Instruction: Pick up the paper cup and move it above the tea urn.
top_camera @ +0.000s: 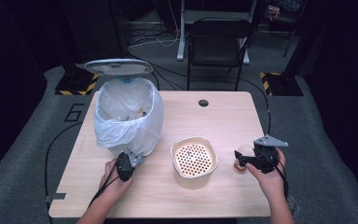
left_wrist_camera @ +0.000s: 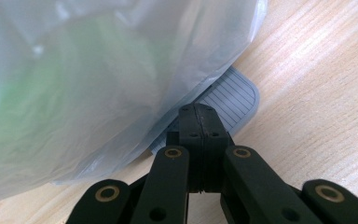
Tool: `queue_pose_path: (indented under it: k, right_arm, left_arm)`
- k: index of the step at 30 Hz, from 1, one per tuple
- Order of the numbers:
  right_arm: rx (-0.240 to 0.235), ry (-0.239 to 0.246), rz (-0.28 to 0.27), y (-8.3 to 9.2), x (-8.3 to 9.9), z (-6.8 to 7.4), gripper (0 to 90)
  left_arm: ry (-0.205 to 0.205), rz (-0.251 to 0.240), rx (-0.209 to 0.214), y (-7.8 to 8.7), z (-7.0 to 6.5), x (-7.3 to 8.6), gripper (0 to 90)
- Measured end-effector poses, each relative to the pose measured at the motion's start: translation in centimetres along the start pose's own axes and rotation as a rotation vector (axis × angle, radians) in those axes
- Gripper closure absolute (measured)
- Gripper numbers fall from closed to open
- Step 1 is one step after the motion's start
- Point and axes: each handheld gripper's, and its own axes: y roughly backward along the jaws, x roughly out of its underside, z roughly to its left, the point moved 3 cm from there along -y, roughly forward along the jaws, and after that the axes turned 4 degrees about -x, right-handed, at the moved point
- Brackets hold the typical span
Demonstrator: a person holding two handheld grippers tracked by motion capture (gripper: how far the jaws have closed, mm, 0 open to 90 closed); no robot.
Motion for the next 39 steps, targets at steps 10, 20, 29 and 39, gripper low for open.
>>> queue_pose_path:
  k: [10,20,29,39]
  right_arm:
    - [0.0,-0.005,0.045,-1.4,1.5,-0.9,14.2]
    - [-0.001,0.007,0.065,-2.9,2.6,-1.4,17.1]
    - [-0.005,0.022,0.085,-3.6,3.1,-1.3,19.8]
    - [-0.01,0.036,0.1,-4.0,3.5,-1.3,25.6]
  left_arm:
    - [0.002,-0.001,0.0,0.0,0.0,0.0,90.0]
    - [-0.001,-0.002,0.0,0.0,0.0,0.0,90.0]
    - [0.0,0.002,0.001,0.0,0.0,0.0,90.0]
    - [0.002,0.003,0.002,0.0,0.0,0.0,90.0]
